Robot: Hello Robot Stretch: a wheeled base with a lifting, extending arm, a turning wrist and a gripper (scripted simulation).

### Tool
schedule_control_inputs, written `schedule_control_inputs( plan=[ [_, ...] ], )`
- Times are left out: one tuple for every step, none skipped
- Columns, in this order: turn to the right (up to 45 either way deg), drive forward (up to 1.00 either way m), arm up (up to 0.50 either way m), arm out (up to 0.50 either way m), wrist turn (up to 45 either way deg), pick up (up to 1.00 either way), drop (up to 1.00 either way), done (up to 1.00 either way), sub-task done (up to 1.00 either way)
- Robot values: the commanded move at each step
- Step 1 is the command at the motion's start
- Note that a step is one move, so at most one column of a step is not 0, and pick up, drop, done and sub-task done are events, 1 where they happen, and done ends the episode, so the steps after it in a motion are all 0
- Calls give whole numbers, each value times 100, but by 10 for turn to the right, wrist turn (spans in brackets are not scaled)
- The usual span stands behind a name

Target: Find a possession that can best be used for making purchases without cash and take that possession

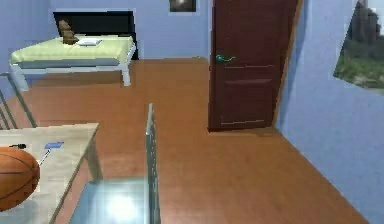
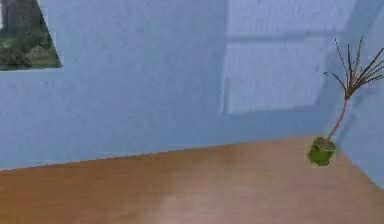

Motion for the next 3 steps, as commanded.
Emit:
schedule_control_inputs(
  plan=[
    [-450, 0, 0, 0, 0, 0, 0, 0, 0],
    [-450, 0, 0, 0, 0, 0, 0, 0, 0],
    [-360, 0, 0, 0, 0, 0, 0, 0, 0]
  ],
)
